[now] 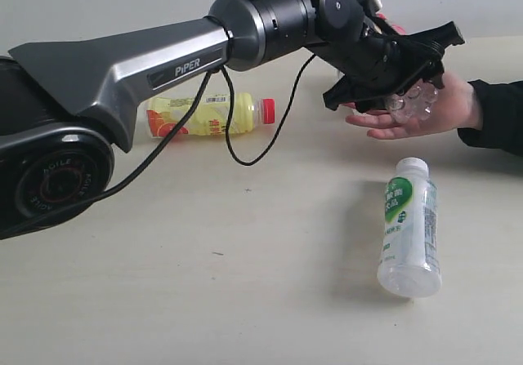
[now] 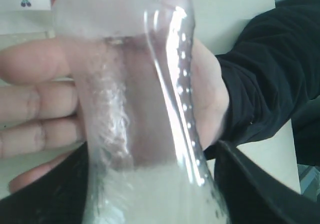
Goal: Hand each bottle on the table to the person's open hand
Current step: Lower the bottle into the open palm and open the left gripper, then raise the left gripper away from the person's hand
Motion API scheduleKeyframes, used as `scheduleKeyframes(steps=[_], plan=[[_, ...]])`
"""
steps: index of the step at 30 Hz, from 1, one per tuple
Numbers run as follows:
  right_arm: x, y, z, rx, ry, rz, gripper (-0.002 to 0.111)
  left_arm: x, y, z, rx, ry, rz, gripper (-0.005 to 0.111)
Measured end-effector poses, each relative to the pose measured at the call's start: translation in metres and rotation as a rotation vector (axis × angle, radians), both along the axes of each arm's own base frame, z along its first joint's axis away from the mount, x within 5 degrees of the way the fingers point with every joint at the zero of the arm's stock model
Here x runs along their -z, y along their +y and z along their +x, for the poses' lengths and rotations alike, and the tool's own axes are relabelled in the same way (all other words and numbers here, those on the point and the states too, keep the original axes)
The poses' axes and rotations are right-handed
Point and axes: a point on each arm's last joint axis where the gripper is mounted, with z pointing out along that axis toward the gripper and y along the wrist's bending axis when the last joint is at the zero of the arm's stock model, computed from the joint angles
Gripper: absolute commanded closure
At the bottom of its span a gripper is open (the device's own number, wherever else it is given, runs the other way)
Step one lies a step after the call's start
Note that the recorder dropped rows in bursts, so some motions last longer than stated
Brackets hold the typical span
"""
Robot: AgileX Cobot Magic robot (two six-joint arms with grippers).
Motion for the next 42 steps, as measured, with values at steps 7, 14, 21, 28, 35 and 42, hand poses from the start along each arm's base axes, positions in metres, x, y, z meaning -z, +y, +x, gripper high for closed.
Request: scheduleKeyframes(steps=[7, 14, 21, 28, 35, 42], plan=[[0.000, 0.000, 0.000, 0.000, 0.000, 0.000, 0.108, 0.001, -0.002, -0.006, 0.019, 0.043, 0.004, 0.105], [0.000, 0.000, 0.000, 0.000, 0.000, 0.000, 0.108, 0.003, -0.022, -0.034, 0.087, 0.041, 0.025, 0.094], [0.000, 0.000, 0.000, 0.000, 0.000, 0.000, 0.108, 0.004, -0.024, -0.039, 0.104, 0.058, 0.042, 0.034], [0.000, 0.000, 0.000, 0.000, 0.000, 0.000, 0.108, 0.005, -0.024, -0.043, 0.119, 0.075, 0.057, 0.002], [0.000, 0.000, 0.000, 0.000, 0.000, 0.000, 0.108, 0.001, -0.022, -0.042, 0.170, 0.001, 0.102, 0.002], [0.000, 0.000, 0.000, 0.000, 0.000, 0.000, 0.108, -0.030, -0.016, -0.046, 0.221, -0.073, 0.108, 0.002]])
